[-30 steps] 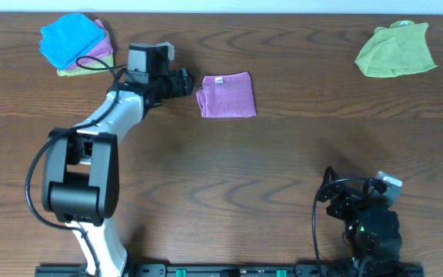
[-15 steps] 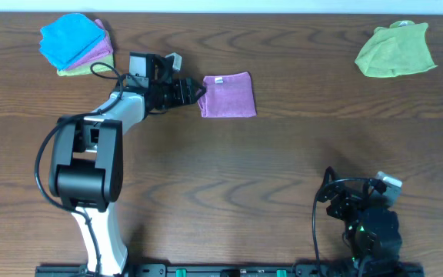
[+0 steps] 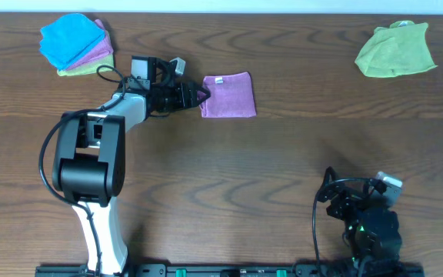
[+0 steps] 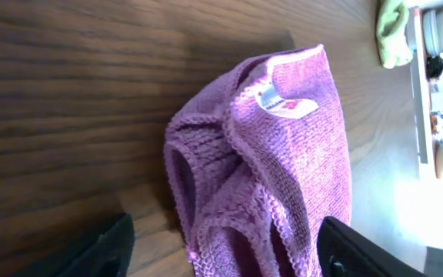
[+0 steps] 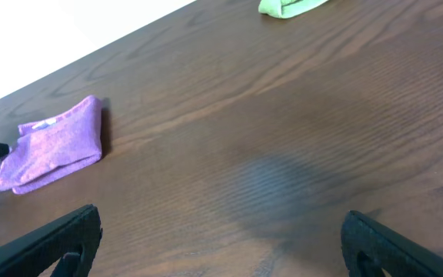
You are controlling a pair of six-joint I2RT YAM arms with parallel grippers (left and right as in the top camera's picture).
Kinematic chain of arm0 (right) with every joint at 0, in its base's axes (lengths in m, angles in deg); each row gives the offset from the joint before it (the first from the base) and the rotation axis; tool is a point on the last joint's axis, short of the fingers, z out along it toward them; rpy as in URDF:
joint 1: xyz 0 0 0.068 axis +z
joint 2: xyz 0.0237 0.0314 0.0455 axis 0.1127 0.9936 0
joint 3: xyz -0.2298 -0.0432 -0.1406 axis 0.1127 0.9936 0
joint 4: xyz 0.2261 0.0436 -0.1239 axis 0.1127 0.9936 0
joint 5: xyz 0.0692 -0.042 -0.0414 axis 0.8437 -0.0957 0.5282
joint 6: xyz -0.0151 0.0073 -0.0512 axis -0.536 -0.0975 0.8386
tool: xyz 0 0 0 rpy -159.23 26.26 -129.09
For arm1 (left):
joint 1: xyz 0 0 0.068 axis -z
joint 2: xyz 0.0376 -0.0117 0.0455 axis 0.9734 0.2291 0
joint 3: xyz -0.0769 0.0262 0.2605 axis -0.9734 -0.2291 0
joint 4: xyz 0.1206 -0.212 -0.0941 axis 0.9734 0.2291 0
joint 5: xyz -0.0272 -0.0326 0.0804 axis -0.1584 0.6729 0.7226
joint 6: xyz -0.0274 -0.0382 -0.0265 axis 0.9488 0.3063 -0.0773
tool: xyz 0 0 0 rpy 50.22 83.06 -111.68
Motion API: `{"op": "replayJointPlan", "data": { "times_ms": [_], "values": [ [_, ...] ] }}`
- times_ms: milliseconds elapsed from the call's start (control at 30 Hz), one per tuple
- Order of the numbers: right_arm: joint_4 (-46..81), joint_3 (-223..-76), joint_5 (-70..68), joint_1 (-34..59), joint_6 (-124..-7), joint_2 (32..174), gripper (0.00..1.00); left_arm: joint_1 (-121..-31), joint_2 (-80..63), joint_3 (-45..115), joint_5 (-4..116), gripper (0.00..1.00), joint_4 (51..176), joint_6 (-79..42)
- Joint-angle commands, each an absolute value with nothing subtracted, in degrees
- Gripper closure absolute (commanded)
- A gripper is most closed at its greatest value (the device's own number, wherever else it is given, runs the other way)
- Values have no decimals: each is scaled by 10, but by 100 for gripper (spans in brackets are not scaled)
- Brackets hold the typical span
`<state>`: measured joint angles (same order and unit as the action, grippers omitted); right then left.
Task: Fold the cloth
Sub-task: 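Grasp the folded pink cloth's edge with the left gripper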
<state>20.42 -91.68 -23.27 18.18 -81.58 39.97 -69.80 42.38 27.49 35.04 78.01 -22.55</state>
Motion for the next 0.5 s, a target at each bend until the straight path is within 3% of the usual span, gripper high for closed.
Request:
{"op": "replayJointPlan", "data": {
  "times_ms": [0,200,233,267,300,367,467],
  "values": [
    [207,-914,-243,181,-826,396,1,-686,454,272,355,19,791,-223],
    [206,-914,-243,181,-826,396,1,-651,455,272,359,17,788,-223],
    [207,-914,-243,181,-826,396,1,-645,456,272,362,20,786,-223],
    [206,-914,-243,181,-826,396,1,-639,457,272,364,27,782,-223],
    [206,-914,-243,181,-827,396,1,-633,459,272,373,44,777,-223],
    [206,-914,-243,181,-826,396,1,-624,466,272,397,94,767,-210],
    [206,-914,-243,181,-827,396,1,-617,485,272,397,94,727,-182]
  ]
}}
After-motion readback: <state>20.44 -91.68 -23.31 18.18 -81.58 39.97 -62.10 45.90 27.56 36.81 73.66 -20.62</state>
